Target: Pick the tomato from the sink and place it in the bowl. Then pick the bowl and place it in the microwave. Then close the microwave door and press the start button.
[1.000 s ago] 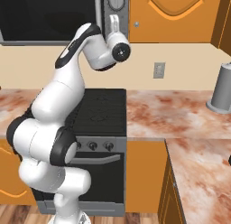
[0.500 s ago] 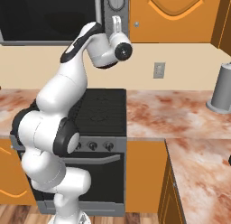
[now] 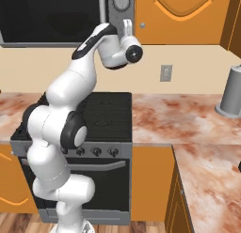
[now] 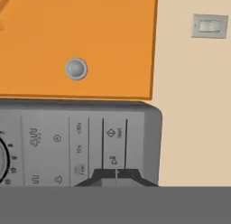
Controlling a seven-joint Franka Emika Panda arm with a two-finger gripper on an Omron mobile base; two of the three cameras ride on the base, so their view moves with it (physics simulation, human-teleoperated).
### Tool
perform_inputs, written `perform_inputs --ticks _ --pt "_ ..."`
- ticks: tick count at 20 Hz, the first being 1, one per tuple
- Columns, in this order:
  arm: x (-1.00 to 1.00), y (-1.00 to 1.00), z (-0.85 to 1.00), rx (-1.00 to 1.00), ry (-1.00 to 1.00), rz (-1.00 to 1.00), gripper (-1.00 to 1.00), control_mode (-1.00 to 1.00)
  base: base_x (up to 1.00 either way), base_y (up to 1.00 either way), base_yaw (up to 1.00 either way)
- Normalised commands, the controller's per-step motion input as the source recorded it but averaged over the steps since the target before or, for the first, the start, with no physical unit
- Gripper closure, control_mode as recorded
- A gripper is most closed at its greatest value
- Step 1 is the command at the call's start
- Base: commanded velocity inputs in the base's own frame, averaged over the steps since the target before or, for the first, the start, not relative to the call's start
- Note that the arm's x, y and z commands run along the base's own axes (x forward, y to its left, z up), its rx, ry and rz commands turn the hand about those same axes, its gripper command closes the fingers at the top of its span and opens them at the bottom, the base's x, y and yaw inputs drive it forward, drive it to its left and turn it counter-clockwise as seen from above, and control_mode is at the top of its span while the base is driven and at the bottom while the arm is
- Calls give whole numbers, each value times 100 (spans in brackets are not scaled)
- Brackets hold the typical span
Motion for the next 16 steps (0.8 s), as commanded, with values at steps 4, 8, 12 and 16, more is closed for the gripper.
perform_inputs --ticks 4,8,12,16 --pt "50 -2 -16 0 2 0 100 -100 0 0 0" --pt "48 1 0 0 0 0 100 -100 0 0 0" --pt "52 2 0 0 4 0 100 -100 0 0 0" --pt "59 0 0 0 4 0 100 -100 0 0 0"
